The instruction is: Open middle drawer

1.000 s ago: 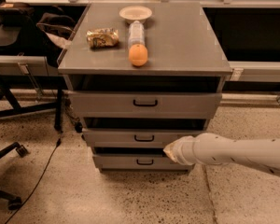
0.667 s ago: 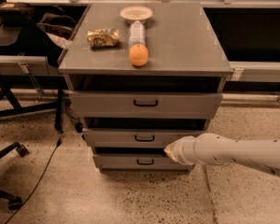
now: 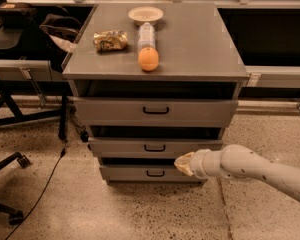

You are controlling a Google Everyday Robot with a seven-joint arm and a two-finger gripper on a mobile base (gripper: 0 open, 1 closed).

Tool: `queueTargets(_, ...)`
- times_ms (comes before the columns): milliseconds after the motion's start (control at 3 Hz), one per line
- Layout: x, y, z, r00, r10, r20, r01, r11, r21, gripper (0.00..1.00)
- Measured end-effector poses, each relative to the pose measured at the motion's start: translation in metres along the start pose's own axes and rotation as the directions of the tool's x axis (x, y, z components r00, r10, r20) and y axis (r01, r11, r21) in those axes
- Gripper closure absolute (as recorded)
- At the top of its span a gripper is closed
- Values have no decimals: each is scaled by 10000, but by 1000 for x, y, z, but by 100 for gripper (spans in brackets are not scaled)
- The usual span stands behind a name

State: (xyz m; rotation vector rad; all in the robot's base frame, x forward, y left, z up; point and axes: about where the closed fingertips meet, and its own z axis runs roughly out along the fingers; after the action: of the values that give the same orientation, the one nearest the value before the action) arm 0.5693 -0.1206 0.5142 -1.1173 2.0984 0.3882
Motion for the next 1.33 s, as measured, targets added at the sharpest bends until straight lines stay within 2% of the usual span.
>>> queueTargets(333, -5, -30, 1, 9929, -516, 1075, 530, 9985, -104, 100)
queueTargets(667, -21, -59, 8, 9869, -840, 1379, 746, 9946, 722, 100)
queueTargets(1000, -20, -57, 11, 9871, -808, 1380, 706, 9945, 774, 100)
queueTargets(1333, -18, -62, 26, 9890, -743, 1276, 589, 9910, 1202, 100)
